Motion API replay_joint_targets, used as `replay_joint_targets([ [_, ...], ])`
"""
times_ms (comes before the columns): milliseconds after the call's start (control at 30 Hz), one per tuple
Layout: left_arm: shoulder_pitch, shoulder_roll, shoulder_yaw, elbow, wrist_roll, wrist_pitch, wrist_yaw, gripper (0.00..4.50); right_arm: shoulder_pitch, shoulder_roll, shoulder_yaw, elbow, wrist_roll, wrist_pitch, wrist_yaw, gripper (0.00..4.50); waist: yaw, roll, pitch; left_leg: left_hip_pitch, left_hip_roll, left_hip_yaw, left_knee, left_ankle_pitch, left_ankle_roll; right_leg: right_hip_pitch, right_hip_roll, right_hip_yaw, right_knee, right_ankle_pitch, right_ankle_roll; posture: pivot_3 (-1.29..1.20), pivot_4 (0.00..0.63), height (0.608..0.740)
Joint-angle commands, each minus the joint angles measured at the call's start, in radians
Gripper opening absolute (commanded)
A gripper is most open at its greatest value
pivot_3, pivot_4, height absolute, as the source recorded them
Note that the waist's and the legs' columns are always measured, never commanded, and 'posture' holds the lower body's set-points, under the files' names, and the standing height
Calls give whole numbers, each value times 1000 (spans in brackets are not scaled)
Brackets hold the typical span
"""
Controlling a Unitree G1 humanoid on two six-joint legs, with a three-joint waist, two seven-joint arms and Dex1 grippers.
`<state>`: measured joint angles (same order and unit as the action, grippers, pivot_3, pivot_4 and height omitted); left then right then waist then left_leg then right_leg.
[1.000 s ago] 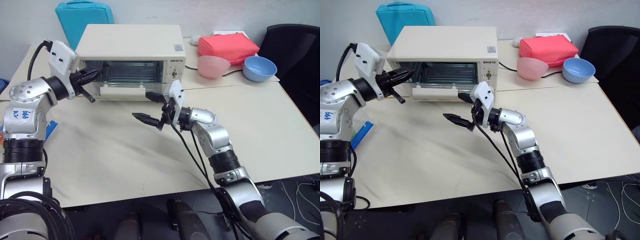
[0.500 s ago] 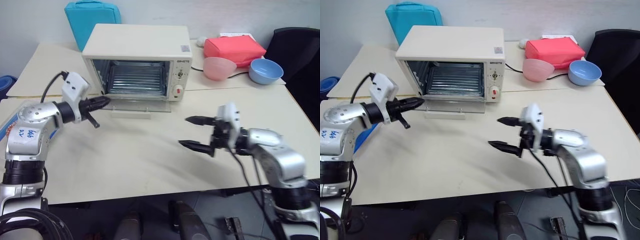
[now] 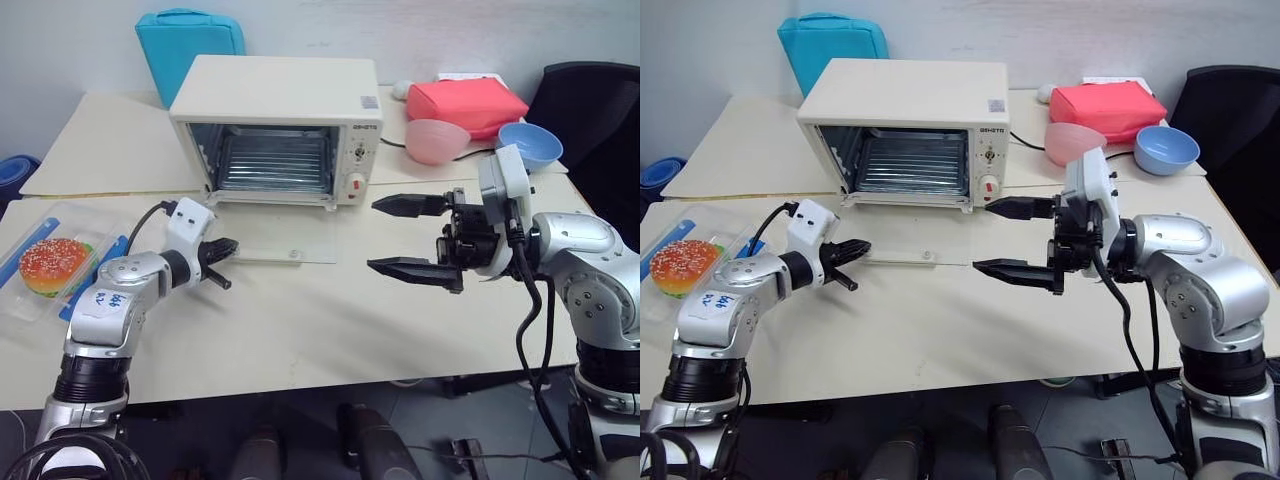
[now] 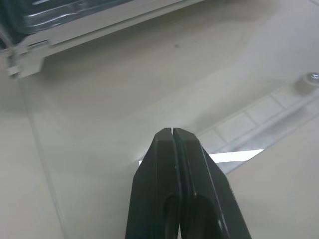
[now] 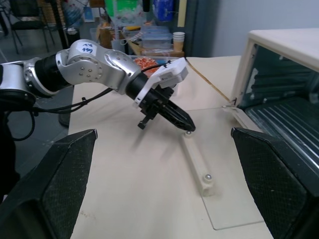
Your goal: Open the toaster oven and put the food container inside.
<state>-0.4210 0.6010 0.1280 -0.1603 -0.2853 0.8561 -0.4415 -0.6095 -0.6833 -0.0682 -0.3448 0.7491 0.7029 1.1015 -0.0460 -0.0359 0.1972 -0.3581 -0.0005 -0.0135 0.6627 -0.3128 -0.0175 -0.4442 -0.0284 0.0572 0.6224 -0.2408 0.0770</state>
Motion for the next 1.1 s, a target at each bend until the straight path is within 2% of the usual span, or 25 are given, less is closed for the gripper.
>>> replay_joint_targets([
  [33,62,-43,162,-160,-71,128,74,34,-39,-4,28,22,-3,-40,59,4500,-1,0,0,0,0,0,0,0,0,0,0,0,0,0,0,0,150,740],
  [67,89,-53,211,-222,-94,165,85,34,-48,-3,38,33,-7,-47,71,4500,-3,0,0,0,1,0,0,0,0,0,0,0,0,0,0,0,150,740],
  [100,115,-77,279,-292,-123,220,105,321,-57,0,52,49,-16,-60,86,4500,-3,0,0,-1,1,0,0,0,0,-1,0,0,0,0,0,0,150,740],
  [133,143,-100,349,-358,-153,274,122,426,-63,3,65,62,-25,-73,98,4500,-5,0,0,-1,1,-1,0,0,0,-1,0,0,0,0,0,0,150,740],
  [233,206,-183,562,-538,-179,412,201,1213,-81,30,106,102,-47,-105,128,4500,-3,0,0,-2,2,-3,0,-1,-1,-1,0,0,-1,0,0,0,150,740],
  [333,175,-310,794,-674,-217,528,258,1984,-99,59,136,138,-57,-128,156,4500,4,0,0,-2,1,-2,1,-1,-1,0,0,-1,-1,0,0,0,150,740],
  [433,119,-393,968,-770,-234,636,265,2902,-116,83,157,177,-76,-152,181,4500,13,0,0,-1,0,-1,2,-1,-1,0,1,-2,-1,0,0,0,150,740],
  [500,86,-416,1095,-820,-204,710,263,3494,-133,100,174,212,-95,-173,199,4500,15,0,0,-1,-1,-2,2,0,-1,1,3,-3,-1,0,0,0,150,740],
  [600,13,-389,1302,-809,-141,756,265,4395,-161,122,184,252,-101,-183,225,4500,16,0,0,-1,-2,-2,2,0,-1,1,3,-3,-1,0,0,0,150,740],
  [633,2,-373,1350,-793,-128,758,262,4481,-168,129,188,263,-106,-187,231,4500,16,-1,0,-1,-2,-2,2,0,-1,1,4,-3,-1,0,0,0,150,740],
  [767,-15,-357,1361,-741,-85,758,298,4481,-173,142,193,283,-125,-199,243,4500,15,-1,0,-1,-1,-2,2,-1,-2,1,3,-3,-1,0,0,0,150,740],
  [1100,-123,-276,1274,-474,68,758,464,4481,-145,133,164,232,-126,-178,201,4500,12,-1,0,-1,0,-2,2,-2,-5,0,2,-3,-1,0,0,0,150,740],
])
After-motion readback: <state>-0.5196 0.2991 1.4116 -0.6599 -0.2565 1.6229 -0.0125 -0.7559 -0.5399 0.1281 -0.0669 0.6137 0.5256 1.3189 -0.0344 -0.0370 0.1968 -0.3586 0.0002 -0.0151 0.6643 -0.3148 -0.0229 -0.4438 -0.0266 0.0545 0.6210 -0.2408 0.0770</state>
